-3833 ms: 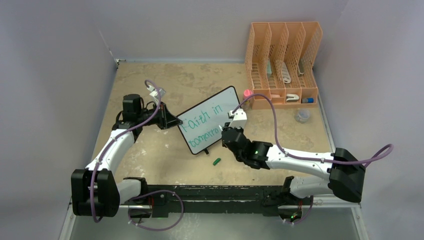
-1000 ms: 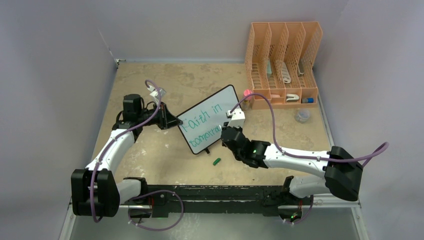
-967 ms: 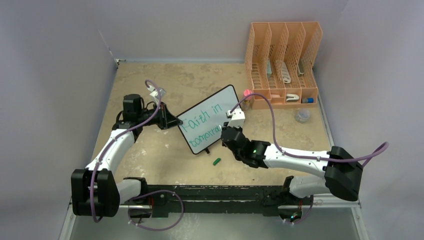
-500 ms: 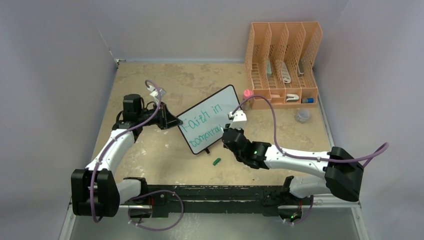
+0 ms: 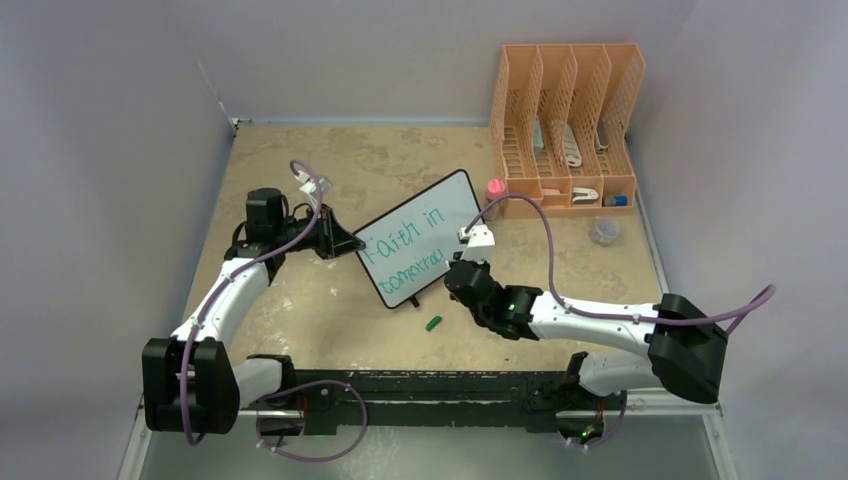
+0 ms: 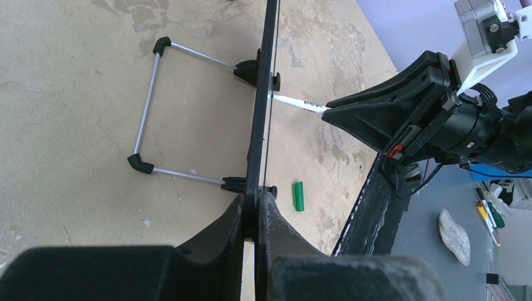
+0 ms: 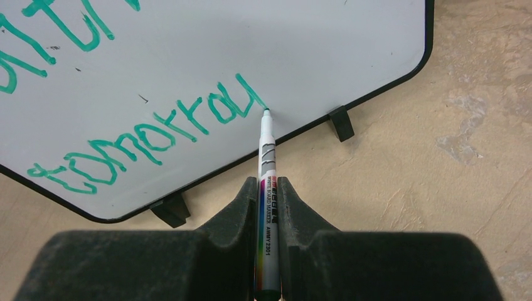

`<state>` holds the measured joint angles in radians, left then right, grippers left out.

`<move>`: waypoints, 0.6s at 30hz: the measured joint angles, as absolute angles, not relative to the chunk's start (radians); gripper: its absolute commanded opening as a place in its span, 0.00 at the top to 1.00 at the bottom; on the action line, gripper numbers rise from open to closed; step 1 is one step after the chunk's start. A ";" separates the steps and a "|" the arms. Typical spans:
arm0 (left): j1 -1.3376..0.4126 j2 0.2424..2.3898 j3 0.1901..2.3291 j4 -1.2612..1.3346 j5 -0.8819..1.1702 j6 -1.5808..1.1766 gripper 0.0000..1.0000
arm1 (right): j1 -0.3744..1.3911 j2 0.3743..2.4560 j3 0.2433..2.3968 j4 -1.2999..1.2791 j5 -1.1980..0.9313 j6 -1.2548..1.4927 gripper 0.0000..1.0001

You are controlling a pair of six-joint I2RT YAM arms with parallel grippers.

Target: Write a sentence on the whiteboard

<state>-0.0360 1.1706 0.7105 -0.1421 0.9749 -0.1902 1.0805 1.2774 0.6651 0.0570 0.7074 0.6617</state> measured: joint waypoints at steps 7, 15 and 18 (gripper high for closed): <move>-0.036 1.171 0.710 -0.142 0.975 -0.190 1.00 | 1.077 1.279 0.673 0.068 0.715 0.634 1.00; -0.036 1.171 0.710 -0.143 0.975 -0.190 1.00 | 1.063 1.285 0.704 0.096 0.719 0.589 1.00; -0.036 1.171 0.711 -0.143 0.974 -0.190 1.00 | 1.059 1.285 0.709 0.106 0.720 0.582 1.00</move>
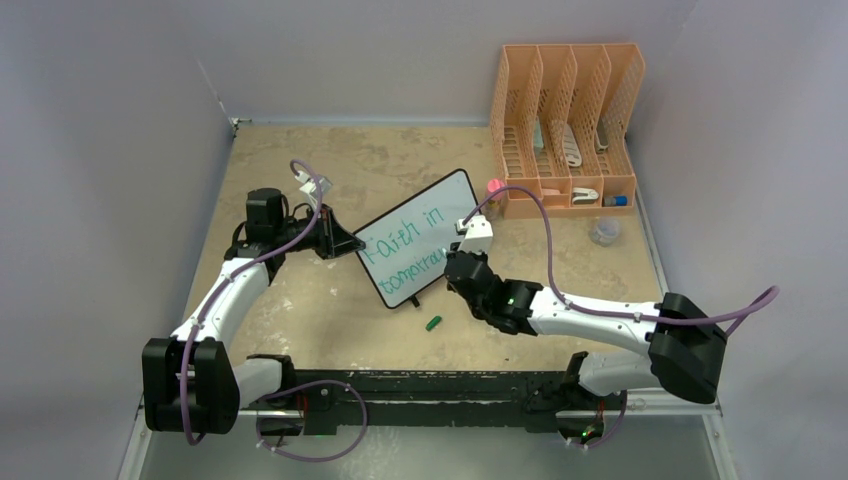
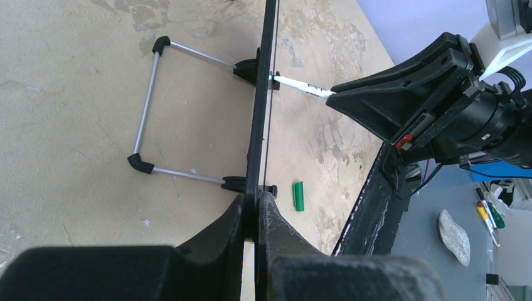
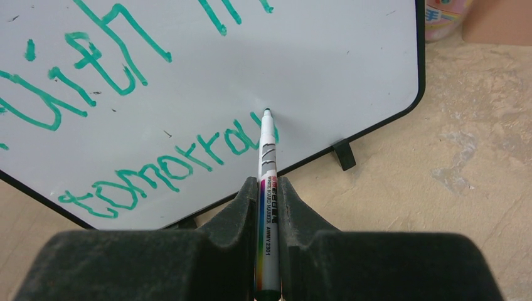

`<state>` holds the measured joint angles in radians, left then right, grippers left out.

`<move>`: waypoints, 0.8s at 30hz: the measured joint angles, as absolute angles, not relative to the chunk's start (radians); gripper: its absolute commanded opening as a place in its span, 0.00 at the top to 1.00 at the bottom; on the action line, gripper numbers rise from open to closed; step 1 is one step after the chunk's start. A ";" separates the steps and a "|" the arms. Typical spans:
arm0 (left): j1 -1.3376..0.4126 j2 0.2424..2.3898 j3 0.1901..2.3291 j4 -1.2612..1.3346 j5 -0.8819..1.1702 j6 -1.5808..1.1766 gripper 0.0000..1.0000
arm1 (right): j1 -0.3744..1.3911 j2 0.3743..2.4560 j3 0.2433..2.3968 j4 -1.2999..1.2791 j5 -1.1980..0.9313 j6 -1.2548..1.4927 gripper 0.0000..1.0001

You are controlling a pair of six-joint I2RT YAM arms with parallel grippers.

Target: Write a sentence on the whiteboard

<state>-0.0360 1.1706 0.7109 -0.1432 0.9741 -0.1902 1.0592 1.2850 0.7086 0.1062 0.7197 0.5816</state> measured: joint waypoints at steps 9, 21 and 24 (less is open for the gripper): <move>-0.036 1.171 0.711 -0.144 0.972 -0.190 1.00 | 1.059 1.258 0.709 0.103 0.719 0.582 1.00; -0.036 1.171 0.711 -0.144 0.971 -0.190 1.00 | 1.029 1.256 0.709 0.105 0.719 0.575 1.00; -0.036 1.171 0.711 -0.144 0.971 -0.190 1.00 | 1.026 1.256 0.709 0.111 0.718 0.572 1.00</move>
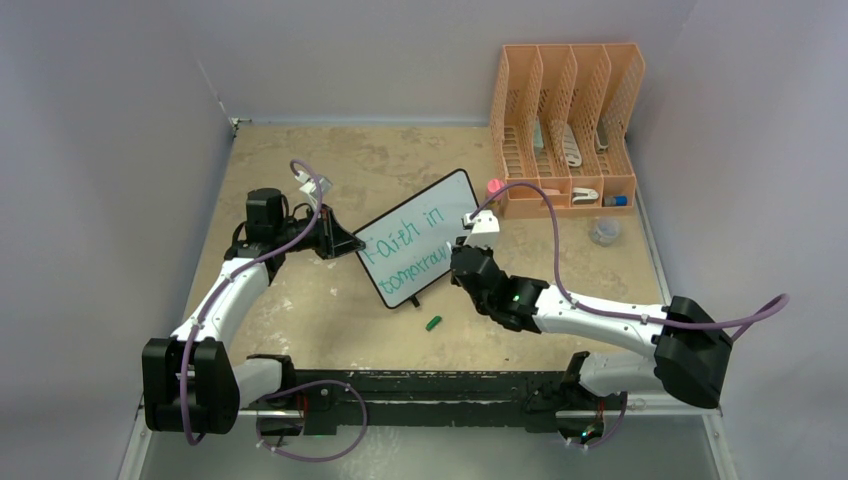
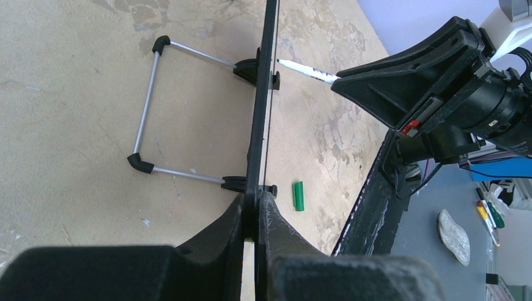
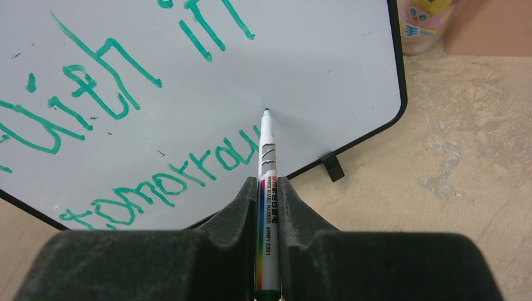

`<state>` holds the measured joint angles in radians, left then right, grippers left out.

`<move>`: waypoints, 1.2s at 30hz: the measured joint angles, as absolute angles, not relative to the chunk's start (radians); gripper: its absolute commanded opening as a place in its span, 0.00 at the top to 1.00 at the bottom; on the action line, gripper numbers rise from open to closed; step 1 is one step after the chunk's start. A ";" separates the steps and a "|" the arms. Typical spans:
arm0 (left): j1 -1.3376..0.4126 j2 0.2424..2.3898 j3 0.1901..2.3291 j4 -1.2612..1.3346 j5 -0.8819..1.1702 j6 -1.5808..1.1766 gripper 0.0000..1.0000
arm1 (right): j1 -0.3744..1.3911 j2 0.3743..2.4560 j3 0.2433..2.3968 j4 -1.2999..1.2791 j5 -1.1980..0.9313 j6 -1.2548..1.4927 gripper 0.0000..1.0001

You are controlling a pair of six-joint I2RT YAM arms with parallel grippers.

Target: Write a sentence on the whiteboard

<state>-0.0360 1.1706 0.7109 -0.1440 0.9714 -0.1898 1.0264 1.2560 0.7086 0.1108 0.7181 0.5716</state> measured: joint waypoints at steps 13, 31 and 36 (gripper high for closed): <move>-0.036 1.171 0.711 -0.144 0.972 -0.190 1.00 | 1.026 1.269 0.709 0.120 0.711 0.562 1.00; -0.036 1.171 0.711 -0.144 0.970 -0.190 1.00 | 1.025 1.281 0.709 0.125 0.707 0.561 1.00; -0.038 1.171 0.711 -0.144 0.966 -0.190 1.00 | 1.025 1.264 0.708 0.104 0.689 0.574 1.00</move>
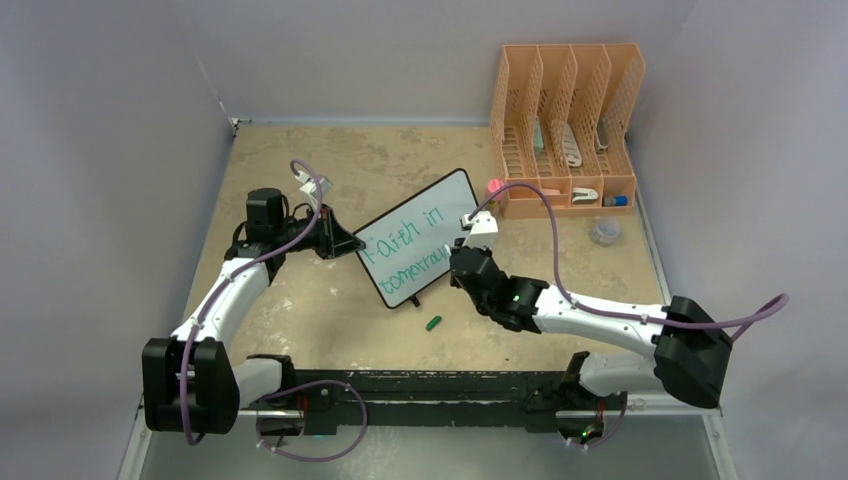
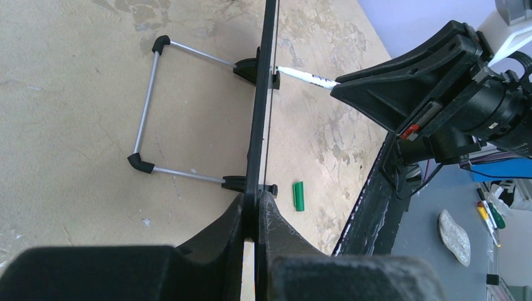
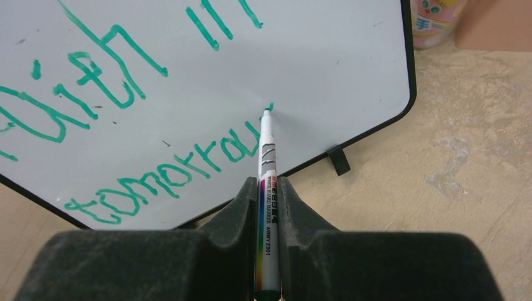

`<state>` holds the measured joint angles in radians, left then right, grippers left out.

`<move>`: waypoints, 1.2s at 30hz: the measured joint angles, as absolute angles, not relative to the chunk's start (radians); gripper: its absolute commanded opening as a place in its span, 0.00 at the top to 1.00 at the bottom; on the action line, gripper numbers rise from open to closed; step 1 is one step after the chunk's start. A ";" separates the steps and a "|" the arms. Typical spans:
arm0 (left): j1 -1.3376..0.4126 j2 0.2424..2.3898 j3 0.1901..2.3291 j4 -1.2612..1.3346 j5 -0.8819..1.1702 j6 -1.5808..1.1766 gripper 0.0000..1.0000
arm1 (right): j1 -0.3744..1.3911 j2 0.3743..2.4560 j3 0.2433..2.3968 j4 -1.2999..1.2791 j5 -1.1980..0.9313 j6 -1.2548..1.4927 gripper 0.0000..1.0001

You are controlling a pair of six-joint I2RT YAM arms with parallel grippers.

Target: Write a sentence on the whiteboard

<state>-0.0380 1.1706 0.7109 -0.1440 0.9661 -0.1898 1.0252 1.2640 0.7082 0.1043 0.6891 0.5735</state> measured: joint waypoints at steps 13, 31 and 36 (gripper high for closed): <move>-0.040 1.171 0.712 -0.145 0.964 -0.190 1.00 | 1.008 1.224 0.693 0.093 0.691 0.583 1.00; -0.040 1.171 0.712 -0.147 0.964 -0.190 1.00 | 0.992 1.262 0.691 0.109 0.689 0.576 1.00; -0.040 1.171 0.712 -0.147 0.964 -0.190 1.00 | 0.992 1.264 0.691 0.112 0.689 0.574 1.00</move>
<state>-0.0399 1.1706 0.7124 -0.1471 0.9642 -0.1898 0.9916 1.2640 0.6914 0.1116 0.6888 0.5735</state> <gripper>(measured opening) 0.048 0.142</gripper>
